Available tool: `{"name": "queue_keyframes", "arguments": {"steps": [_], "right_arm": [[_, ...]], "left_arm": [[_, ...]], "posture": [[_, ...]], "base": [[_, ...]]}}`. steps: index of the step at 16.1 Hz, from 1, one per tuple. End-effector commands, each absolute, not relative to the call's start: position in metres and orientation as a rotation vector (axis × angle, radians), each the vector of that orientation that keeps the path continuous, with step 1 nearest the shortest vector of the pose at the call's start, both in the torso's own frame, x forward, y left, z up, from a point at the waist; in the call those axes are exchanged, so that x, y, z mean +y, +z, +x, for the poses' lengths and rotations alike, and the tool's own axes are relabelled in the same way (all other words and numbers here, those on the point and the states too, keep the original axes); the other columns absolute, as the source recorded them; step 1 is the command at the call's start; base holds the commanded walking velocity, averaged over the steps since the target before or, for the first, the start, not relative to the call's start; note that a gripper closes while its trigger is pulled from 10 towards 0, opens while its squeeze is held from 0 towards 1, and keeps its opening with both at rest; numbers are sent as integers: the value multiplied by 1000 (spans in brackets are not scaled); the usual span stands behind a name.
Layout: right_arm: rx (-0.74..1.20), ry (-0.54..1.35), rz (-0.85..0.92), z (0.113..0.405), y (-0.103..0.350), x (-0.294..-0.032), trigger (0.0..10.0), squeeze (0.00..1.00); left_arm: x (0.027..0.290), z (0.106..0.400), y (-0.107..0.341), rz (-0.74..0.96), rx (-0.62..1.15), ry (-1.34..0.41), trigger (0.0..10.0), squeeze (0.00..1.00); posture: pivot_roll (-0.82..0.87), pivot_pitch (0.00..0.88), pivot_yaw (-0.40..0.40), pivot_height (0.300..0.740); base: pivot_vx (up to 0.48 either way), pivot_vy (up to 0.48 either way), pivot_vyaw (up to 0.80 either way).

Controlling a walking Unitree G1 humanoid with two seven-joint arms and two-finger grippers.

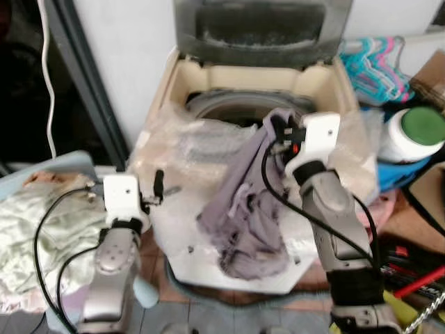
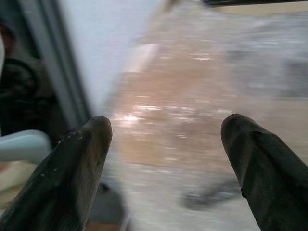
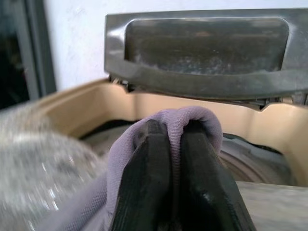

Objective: Clothes washing

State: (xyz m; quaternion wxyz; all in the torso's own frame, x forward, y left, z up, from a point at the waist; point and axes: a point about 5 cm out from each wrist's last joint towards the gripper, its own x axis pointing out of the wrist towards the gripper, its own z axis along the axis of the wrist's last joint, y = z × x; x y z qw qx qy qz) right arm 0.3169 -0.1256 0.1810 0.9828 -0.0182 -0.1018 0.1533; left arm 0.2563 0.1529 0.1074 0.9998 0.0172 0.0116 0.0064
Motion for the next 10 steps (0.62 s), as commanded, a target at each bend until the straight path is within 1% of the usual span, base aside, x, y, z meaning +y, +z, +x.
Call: {"name": "queue_keyframes", "arguments": {"steps": [1, 2, 3, 6, 7, 8, 9, 10], "right_arm": [[-273, 425, -78, 326, 201, -115, 10000, 0], [-275, 445, -82, 327, 203, -113, 10000, 0], [-297, 550, -111, 338, 218, -105, 10000, 0], [-326, 687, -160, 354, 242, -94, 10000, 0], [-360, 743, -210, 366, 264, -89, 10000, 0], [-398, 728, -249, 372, 278, -88, 10000, 0], [-513, 644, -331, 382, 313, -92, 10000, 0], [-595, 549, -351, 388, 343, -99, 10000, 0]], "left_arm": [[158, 255, 108, 46, 27, 39, 10000, 0], [158, 255, 108, 46, 27, 40, 10000, 0], [158, 256, 108, 46, 26, 41, 10000, 0], [156, 259, 109, 45, 24, 40, 10000, 0], [155, 260, 109, 43, 22, 38, 10000, 0], [154, 261, 110, 43, 20, 38, 10000, 0], [153, 261, 110, 41, 15, 43, 10000, 0], [153, 261, 111, 40, 12, 48, 10000, 0]], "posture": [[-24, 0, 20, 740], [-24, 0, 20, 740], [-24, 0, 16, 740], [-27, 0, 11, 740], [-27, 0, 7, 740], [-26, 0, 2, 740], [-21, 0, -3, 740], [-21, 0, -3, 740]], "base": [[0, 0, 0], [0, 0, 0], [0, 0, 0], [0, 0, 0], [0, 0, 0], [0, 0, 0], [0, 0, 0], [0, 0, 0]]}}
